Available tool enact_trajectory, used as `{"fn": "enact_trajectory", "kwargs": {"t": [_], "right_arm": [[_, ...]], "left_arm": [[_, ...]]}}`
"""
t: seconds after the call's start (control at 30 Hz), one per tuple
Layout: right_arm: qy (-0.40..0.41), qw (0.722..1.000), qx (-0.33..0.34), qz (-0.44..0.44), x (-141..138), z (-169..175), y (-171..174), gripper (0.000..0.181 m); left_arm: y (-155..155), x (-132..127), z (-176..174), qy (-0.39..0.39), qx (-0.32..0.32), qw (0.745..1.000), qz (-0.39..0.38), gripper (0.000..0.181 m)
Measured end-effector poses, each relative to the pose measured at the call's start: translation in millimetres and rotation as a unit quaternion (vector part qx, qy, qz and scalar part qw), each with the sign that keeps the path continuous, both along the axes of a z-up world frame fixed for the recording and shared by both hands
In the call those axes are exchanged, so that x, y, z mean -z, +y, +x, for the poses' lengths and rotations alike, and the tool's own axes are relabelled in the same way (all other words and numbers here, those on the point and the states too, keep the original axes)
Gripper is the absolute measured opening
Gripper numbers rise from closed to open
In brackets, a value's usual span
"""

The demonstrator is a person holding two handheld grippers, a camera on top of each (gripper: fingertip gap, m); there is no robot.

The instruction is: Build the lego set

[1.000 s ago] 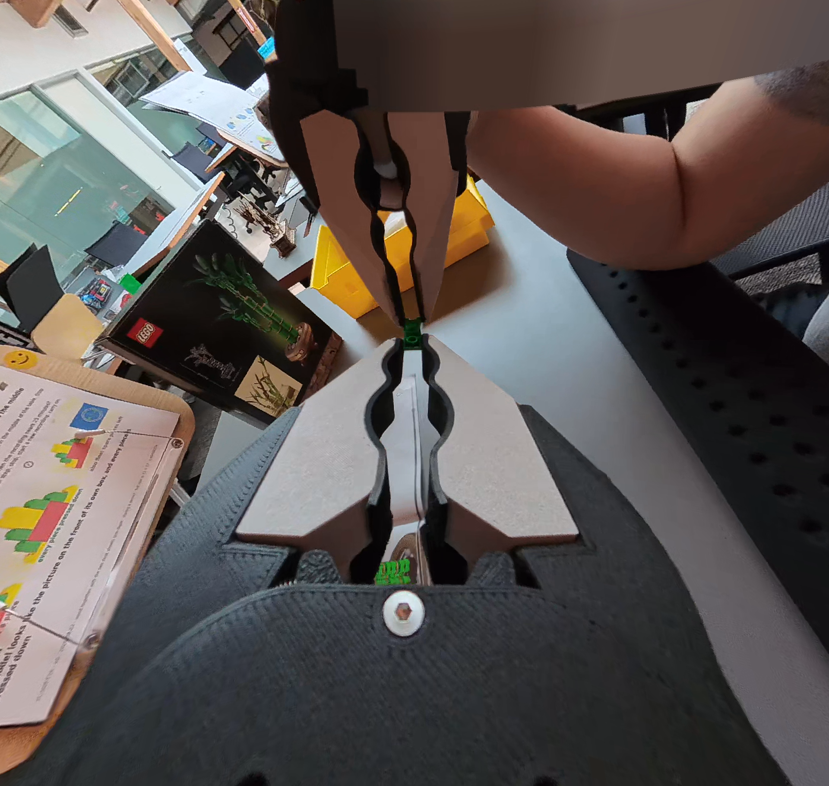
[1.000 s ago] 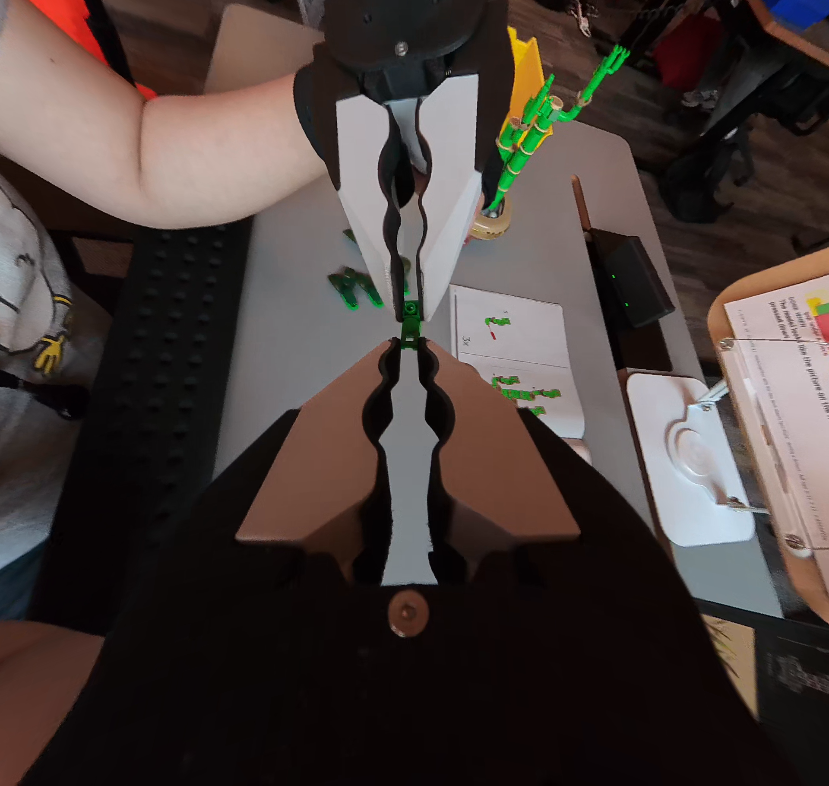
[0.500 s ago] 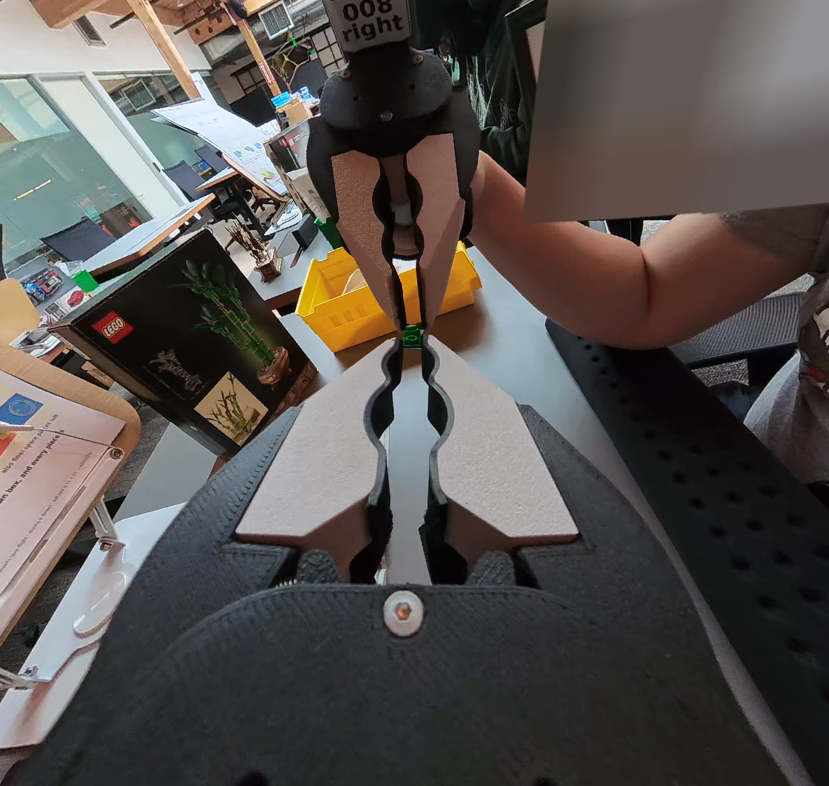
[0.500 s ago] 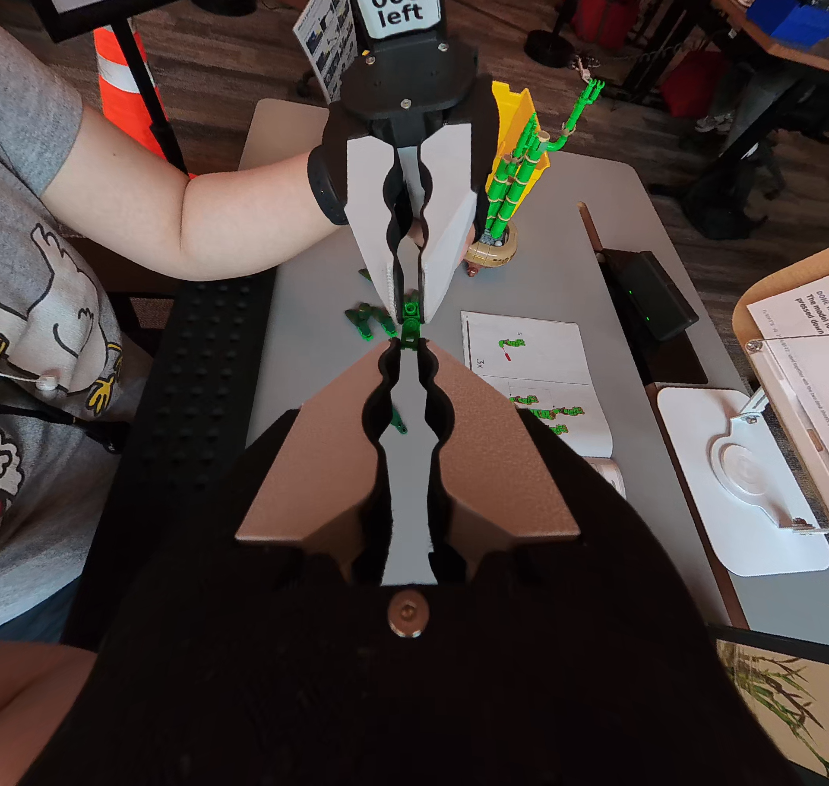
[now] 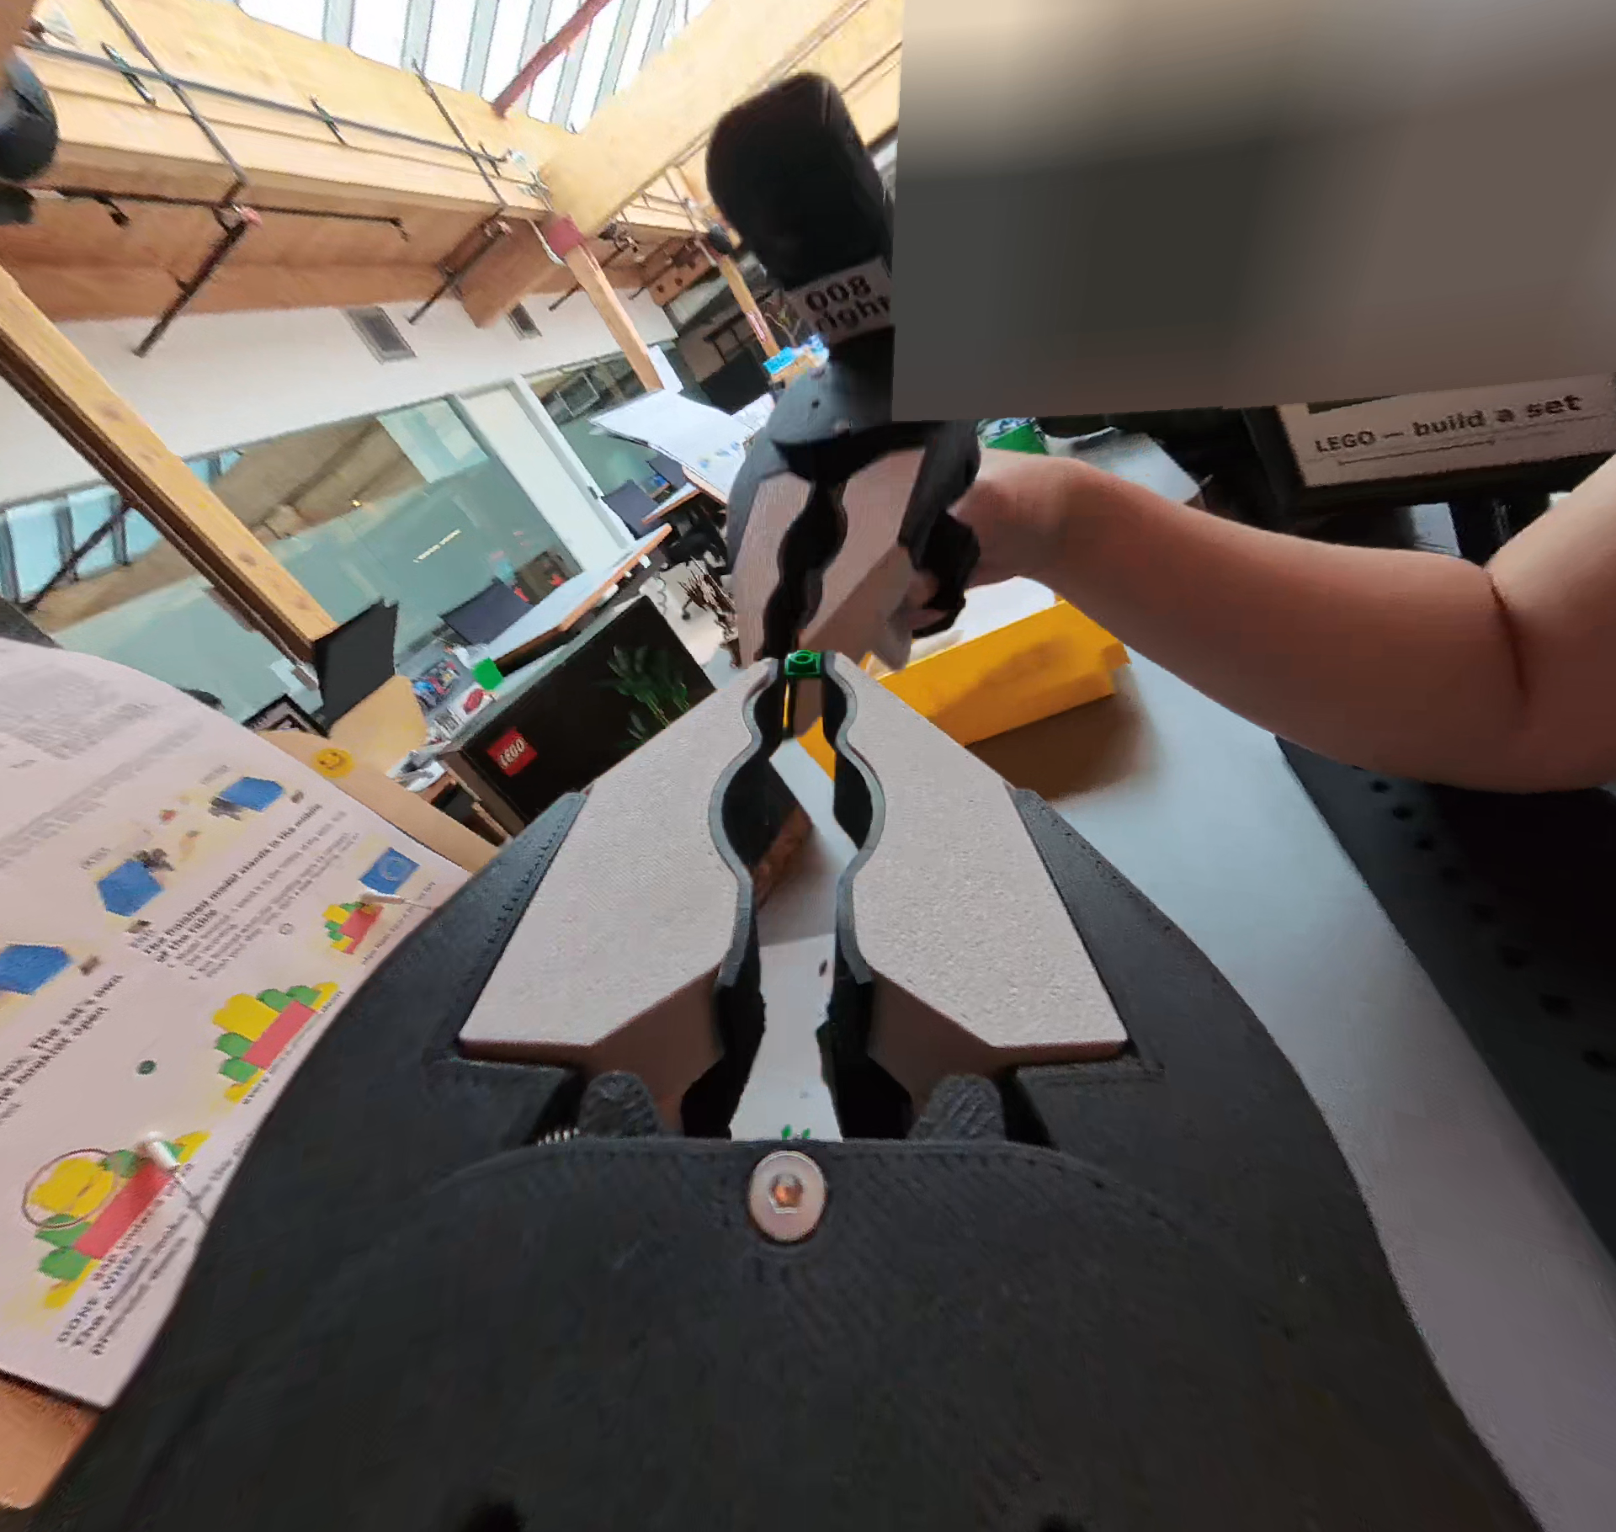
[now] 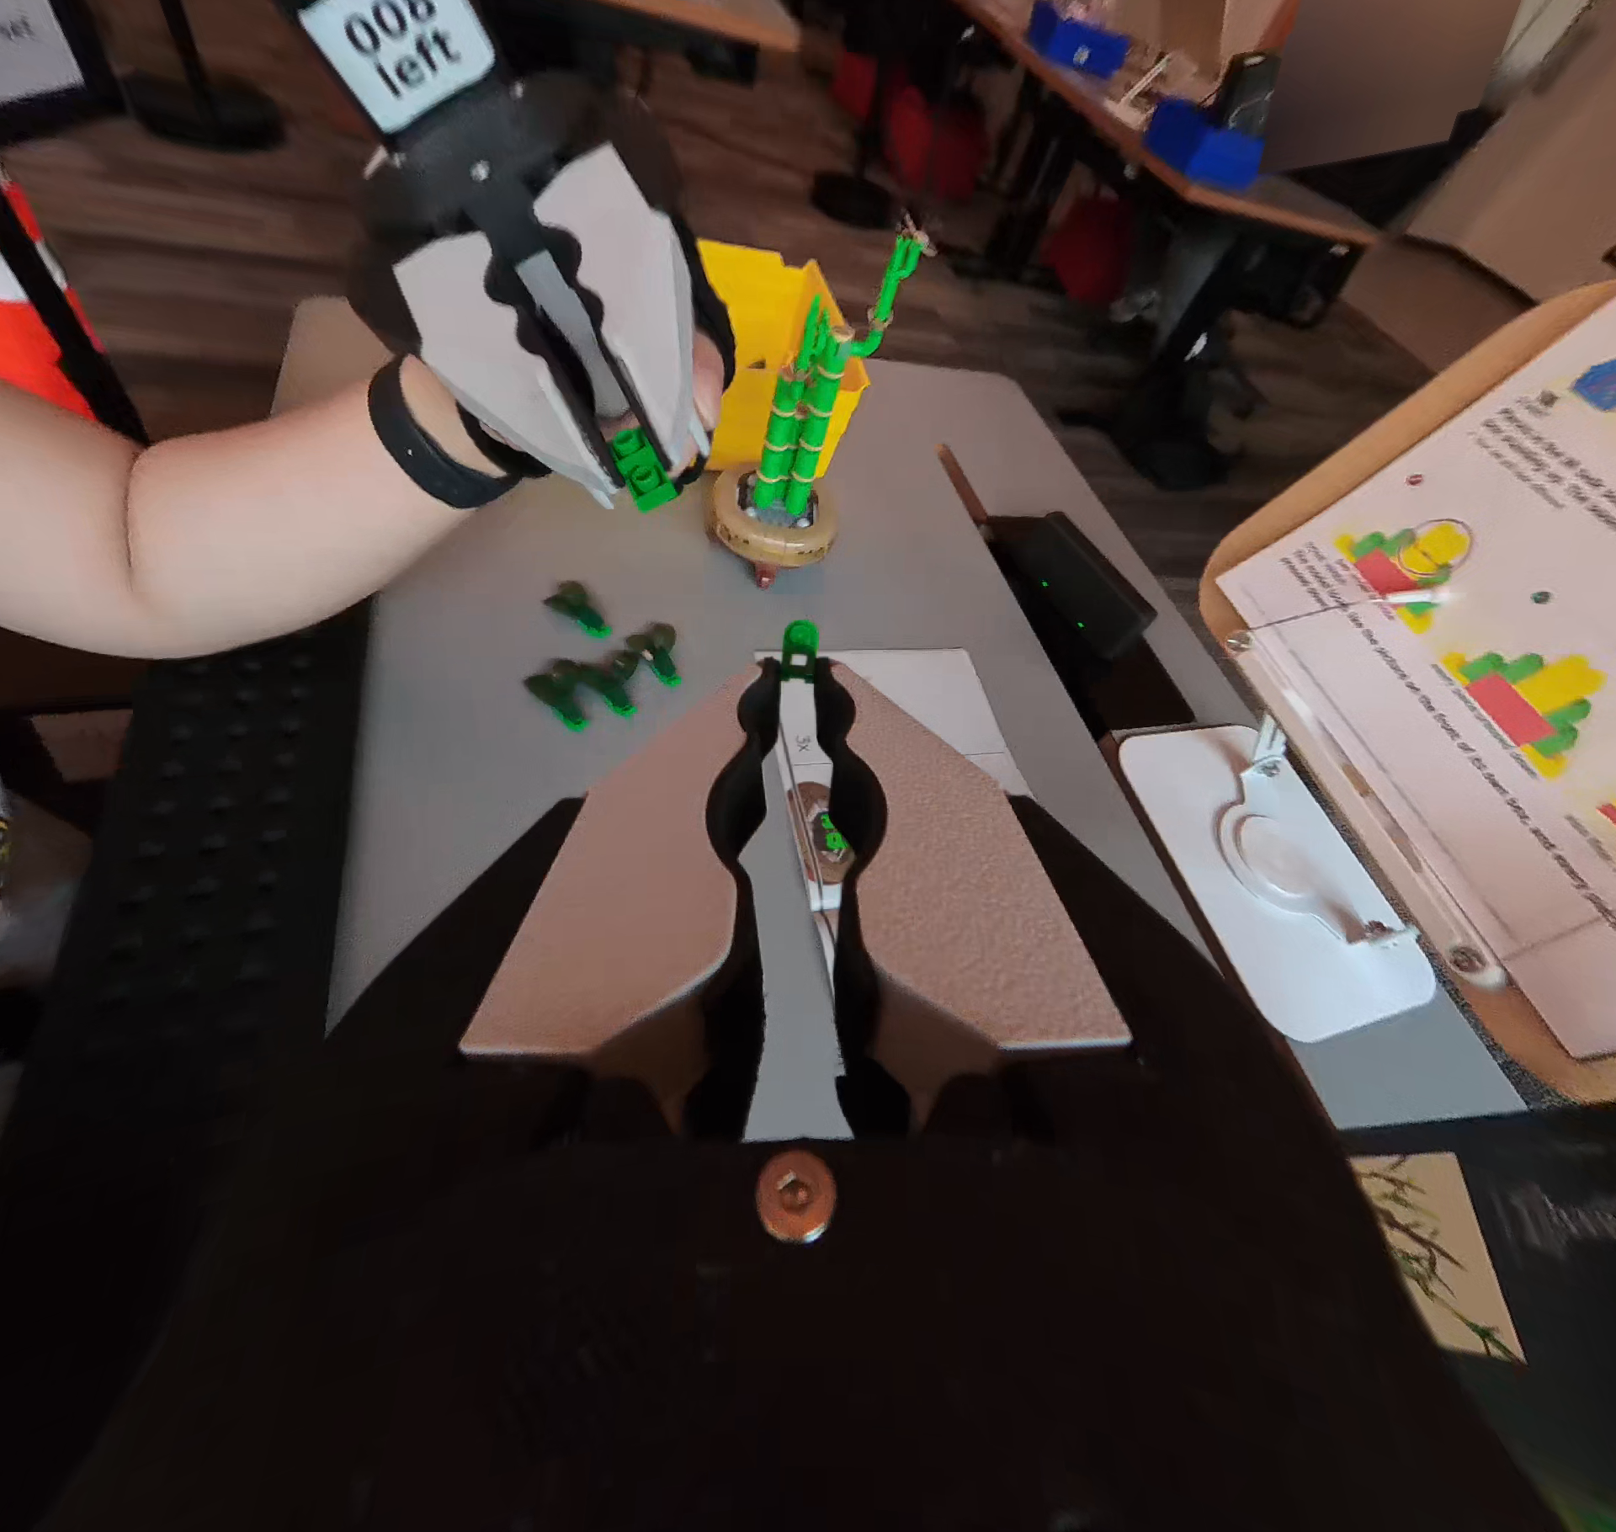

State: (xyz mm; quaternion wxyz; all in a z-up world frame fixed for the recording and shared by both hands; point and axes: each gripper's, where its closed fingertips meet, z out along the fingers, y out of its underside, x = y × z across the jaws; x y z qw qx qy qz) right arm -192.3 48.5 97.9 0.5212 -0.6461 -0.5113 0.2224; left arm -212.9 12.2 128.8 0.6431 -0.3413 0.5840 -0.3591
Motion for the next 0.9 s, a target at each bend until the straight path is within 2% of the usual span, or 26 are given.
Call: {"fn": "enact_trajectory", "kwargs": {"t": [0.17, 0.33, 0.6, 0.9], "right_arm": [[0.024, 0.998, -0.059, -0.002, -2, -35, -13, 0.006], [0.042, 0.997, -0.064, -0.007, -2, -40, -9, 0.006], [0.048, 0.997, -0.058, -0.024, 0, -41, -5, 0.006], [0.048, 0.997, -0.059, -0.021, 0, -41, -5, 0.006]], "left_arm": [[-6, 0, 5, 0.007, 0.016, 1.000, -0.020, 0.005], [-4, -1, 2, 0.001, 0.045, 0.997, -0.068, 0.005], [5, 10, 7, 0.024, 0.030, 0.997, -0.073, 0.005], [6, 10, 7, 0.022, 0.030, 0.996, -0.075, 0.005]]}}
